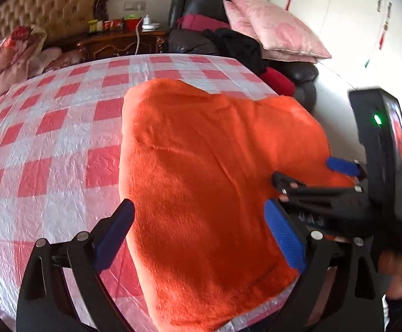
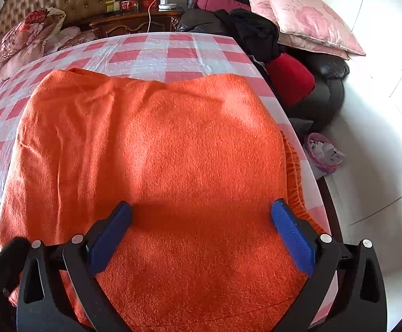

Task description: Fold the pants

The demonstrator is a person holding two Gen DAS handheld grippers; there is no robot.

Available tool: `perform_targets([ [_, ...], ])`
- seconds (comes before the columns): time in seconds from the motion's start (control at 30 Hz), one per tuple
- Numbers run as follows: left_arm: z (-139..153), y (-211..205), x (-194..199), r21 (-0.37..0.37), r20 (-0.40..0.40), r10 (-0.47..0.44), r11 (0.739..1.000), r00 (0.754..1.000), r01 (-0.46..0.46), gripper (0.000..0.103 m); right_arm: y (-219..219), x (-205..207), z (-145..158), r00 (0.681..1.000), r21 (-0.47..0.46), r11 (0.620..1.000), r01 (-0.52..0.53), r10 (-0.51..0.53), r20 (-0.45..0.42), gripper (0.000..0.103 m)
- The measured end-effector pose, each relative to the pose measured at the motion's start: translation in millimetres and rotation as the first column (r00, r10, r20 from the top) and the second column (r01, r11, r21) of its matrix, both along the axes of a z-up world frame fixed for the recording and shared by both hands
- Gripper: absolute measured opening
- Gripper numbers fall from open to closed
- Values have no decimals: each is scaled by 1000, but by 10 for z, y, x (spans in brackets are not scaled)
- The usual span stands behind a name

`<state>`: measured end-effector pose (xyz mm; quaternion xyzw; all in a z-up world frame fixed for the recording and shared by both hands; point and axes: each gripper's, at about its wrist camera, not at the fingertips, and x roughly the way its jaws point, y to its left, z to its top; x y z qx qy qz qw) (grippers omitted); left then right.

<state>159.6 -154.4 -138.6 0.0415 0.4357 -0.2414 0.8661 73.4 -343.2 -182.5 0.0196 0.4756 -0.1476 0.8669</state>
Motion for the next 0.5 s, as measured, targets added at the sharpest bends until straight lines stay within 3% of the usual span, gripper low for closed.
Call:
perform_targets([
  [0.03, -20, -39, 32, 31, -5, 2, 1000, 1000, -2, 77, -7, 3, -4, 1000, 6, 1000, 2, -2, -2, 98],
  [0.07, -60, -75, 63, 52, -20, -9, 999, 1000, 10, 59, -5, 6, -8, 1000, 3, 1000, 0, 0, -4, 98],
  [0.1, -115, -101, 120, 55, -45, -25, 998, 999, 27, 49, 0, 15, -12, 1000, -1, 1000, -1, 1, -5, 98],
  [0.17, -195, -64, 197, 47, -78, -9, 999, 997, 12, 45, 3, 8, -19, 1000, -4, 1000, -3, 3, -6, 98],
  [0.37, -183, 141, 373, 74, -28, 47, 996, 998, -45, 49, 4, 2, -19, 1000, -4, 1000, -19, 19, -10, 99],
  [0.43, -85, 241, 361, 7, -1, 44, 999, 999, -44, 53, 3, -5, 0, 999, -8, 999, -37, 37, -16, 97],
  [0.5, -3, 228, 259, 3, 32, -1, 1000, 999, 1, 54, -4, -44, 93, 998, -17, 998, -63, 63, 0, 94],
])
